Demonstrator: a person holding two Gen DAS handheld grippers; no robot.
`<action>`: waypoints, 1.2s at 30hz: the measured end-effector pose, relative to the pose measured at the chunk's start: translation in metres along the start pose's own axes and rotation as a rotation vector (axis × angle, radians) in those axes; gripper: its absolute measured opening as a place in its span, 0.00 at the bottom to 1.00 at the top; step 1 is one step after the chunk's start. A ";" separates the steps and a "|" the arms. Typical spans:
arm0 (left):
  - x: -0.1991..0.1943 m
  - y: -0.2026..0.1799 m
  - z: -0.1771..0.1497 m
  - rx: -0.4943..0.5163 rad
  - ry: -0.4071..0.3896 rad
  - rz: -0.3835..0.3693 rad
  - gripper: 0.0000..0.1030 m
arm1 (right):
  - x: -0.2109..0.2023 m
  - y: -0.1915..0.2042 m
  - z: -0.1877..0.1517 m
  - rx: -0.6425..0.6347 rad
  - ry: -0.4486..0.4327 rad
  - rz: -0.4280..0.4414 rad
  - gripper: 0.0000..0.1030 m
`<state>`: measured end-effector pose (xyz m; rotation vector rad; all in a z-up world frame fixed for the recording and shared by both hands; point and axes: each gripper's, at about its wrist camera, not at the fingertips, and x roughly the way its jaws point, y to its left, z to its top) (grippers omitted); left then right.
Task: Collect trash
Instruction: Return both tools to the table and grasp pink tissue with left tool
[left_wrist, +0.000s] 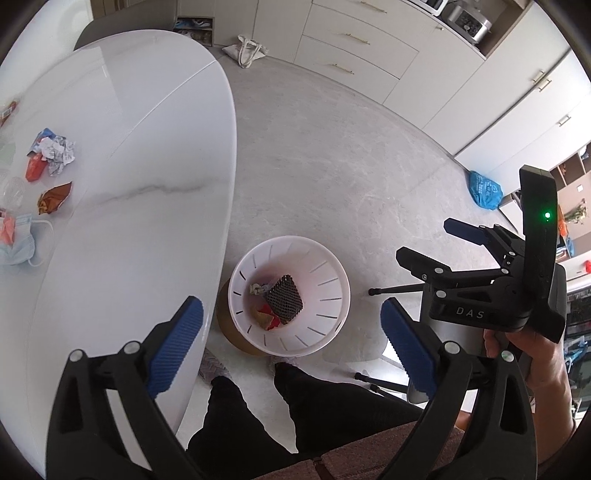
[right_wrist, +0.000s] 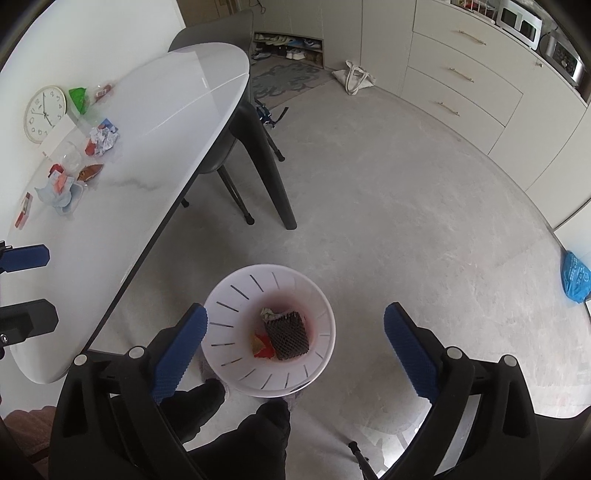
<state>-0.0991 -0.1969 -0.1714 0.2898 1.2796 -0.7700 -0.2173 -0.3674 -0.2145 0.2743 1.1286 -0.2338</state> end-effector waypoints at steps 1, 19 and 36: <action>-0.001 0.002 0.000 -0.007 -0.001 0.004 0.90 | 0.000 0.001 0.000 -0.002 -0.001 0.001 0.93; -0.051 0.128 -0.017 -0.301 -0.119 0.148 0.90 | 0.005 0.103 0.049 -0.170 -0.054 0.109 0.93; -0.076 0.321 -0.008 -0.584 -0.264 0.343 0.86 | 0.021 0.216 0.098 -0.301 -0.064 0.198 0.93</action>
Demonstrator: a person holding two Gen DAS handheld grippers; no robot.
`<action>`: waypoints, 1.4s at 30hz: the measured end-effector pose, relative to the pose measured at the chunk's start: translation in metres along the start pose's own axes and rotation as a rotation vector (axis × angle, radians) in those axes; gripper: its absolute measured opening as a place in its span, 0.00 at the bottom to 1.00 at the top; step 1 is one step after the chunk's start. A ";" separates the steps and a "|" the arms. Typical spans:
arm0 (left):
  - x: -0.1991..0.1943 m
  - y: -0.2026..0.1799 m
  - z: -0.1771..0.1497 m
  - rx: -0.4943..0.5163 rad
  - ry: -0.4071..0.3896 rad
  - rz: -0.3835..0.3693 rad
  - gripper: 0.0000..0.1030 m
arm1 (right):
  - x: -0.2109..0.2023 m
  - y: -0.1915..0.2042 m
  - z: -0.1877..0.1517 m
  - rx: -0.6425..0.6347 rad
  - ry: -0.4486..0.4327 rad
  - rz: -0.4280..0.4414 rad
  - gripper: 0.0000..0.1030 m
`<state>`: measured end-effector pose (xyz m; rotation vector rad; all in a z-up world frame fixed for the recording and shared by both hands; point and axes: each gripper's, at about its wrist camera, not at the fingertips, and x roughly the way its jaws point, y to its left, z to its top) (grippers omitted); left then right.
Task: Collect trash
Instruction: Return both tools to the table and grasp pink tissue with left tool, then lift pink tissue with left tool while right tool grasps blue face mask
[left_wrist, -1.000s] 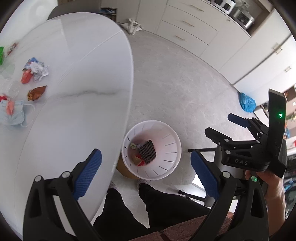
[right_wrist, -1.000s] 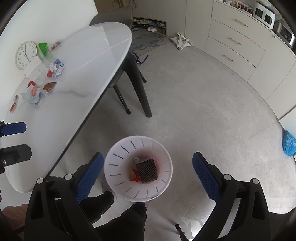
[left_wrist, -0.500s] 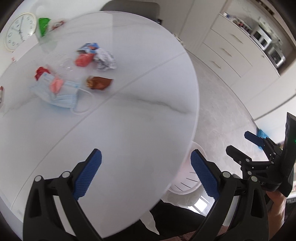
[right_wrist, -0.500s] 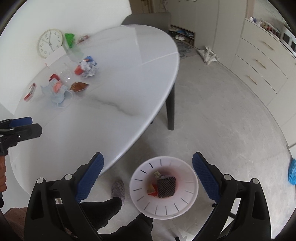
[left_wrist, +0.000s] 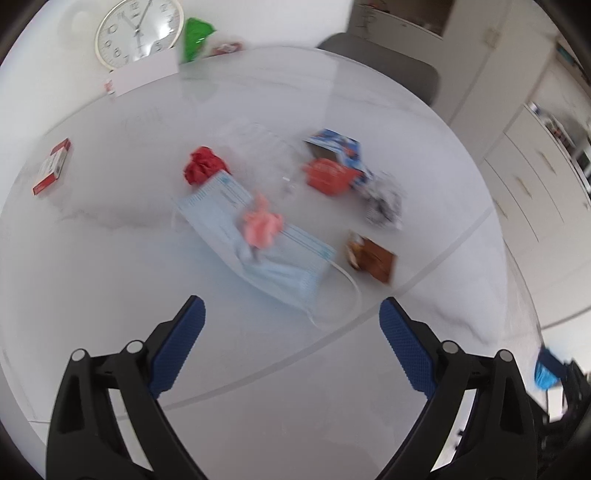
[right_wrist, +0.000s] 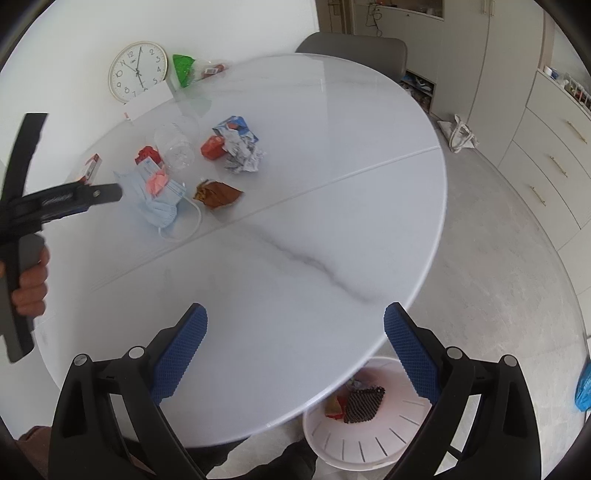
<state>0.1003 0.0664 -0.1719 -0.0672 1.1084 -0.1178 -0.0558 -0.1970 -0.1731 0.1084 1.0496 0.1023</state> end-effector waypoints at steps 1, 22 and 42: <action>0.007 0.005 0.007 -0.009 0.002 0.004 0.82 | 0.004 0.005 0.005 -0.005 0.001 0.006 0.93; 0.108 0.026 0.063 -0.060 0.123 -0.022 0.33 | 0.057 0.041 0.054 -0.084 0.063 0.102 0.93; -0.019 0.091 0.023 -0.111 0.021 -0.005 0.33 | 0.139 0.170 0.117 -0.524 0.090 0.310 0.93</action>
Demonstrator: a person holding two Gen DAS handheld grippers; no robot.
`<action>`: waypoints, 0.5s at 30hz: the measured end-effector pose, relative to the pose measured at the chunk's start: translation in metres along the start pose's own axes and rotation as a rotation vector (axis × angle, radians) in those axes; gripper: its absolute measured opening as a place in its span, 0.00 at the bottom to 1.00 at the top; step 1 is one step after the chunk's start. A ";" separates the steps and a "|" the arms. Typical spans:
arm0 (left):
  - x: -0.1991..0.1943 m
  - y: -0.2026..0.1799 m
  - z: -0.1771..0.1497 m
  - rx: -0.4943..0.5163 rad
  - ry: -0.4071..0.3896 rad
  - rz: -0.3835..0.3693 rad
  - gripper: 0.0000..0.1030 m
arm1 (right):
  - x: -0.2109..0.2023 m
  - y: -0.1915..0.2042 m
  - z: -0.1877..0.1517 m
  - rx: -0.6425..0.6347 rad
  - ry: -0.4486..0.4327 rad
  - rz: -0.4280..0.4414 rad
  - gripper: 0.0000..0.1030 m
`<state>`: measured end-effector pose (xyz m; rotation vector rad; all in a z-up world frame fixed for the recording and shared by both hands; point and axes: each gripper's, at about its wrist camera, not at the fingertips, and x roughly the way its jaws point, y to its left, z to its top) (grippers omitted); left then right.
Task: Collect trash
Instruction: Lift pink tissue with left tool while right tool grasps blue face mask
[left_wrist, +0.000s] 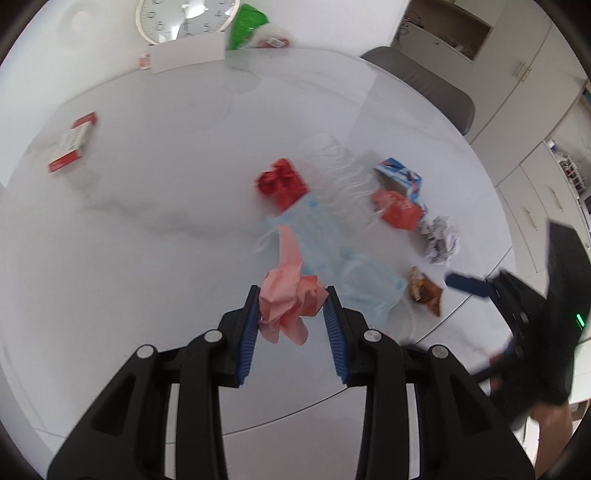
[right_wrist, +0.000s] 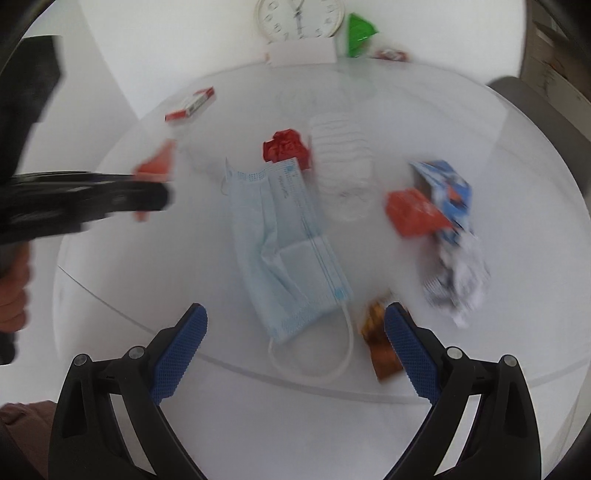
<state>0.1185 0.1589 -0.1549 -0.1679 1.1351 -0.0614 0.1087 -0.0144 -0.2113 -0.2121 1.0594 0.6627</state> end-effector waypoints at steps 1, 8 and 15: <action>-0.006 0.009 -0.004 -0.006 -0.004 0.012 0.33 | 0.010 0.001 0.006 -0.007 0.010 0.002 0.93; -0.024 0.051 -0.022 -0.044 -0.005 0.048 0.33 | 0.064 0.009 0.029 -0.054 0.106 0.004 0.93; -0.018 0.056 -0.020 -0.058 -0.008 0.033 0.33 | 0.074 0.011 0.032 -0.035 0.126 0.034 0.47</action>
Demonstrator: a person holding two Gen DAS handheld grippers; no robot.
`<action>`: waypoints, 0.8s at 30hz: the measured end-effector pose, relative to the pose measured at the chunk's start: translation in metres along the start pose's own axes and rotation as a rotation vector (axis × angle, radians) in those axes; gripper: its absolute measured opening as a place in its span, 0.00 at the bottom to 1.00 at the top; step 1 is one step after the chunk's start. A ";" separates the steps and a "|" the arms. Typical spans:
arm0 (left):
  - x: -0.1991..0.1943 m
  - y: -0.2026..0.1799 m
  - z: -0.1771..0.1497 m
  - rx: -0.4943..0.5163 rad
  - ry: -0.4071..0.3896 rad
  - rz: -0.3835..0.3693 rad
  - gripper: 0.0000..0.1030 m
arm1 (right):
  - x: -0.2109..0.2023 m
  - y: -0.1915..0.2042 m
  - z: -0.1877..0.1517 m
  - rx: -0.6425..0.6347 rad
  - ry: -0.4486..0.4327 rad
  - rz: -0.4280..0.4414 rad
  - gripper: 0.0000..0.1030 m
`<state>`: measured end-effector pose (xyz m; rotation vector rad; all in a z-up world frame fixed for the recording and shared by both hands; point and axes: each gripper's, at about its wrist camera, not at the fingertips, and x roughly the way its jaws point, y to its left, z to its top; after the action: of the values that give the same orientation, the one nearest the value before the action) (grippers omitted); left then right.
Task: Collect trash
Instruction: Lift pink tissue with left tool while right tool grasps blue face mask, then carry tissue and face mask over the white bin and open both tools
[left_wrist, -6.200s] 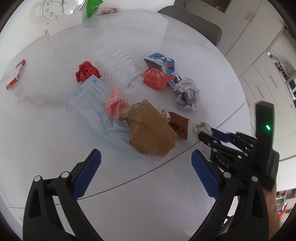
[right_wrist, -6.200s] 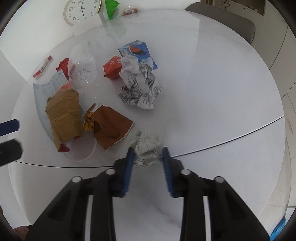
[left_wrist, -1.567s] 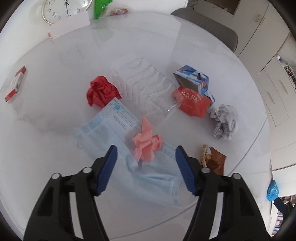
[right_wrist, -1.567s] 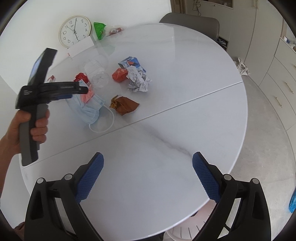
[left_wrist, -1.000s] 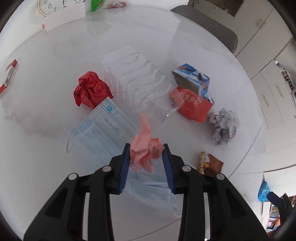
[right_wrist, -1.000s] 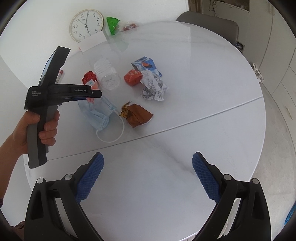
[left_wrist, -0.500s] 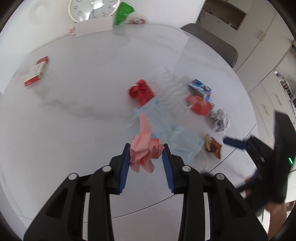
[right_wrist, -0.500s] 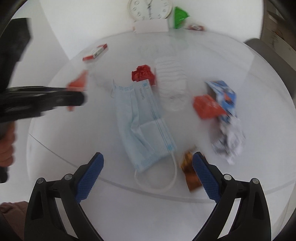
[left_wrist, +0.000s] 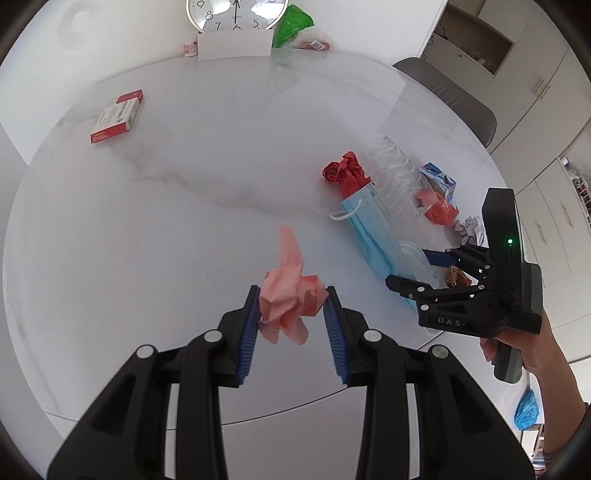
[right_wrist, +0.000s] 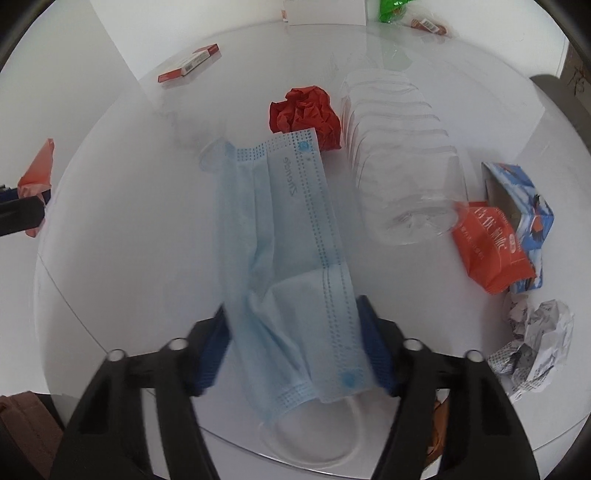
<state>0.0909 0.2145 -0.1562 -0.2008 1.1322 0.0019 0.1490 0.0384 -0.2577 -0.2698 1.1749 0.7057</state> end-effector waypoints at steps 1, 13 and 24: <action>-0.001 -0.001 0.000 0.005 -0.004 0.000 0.33 | -0.002 0.001 0.000 0.005 -0.003 0.014 0.41; -0.037 -0.039 -0.023 0.111 -0.033 -0.039 0.33 | -0.085 0.036 -0.049 0.125 -0.157 0.138 0.16; -0.046 -0.164 -0.083 0.402 0.030 -0.225 0.33 | -0.204 0.023 -0.220 0.386 -0.235 0.008 0.16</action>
<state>0.0132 0.0445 -0.1227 0.0322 1.1107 -0.4261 -0.0712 -0.1376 -0.1533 0.1386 1.0613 0.4886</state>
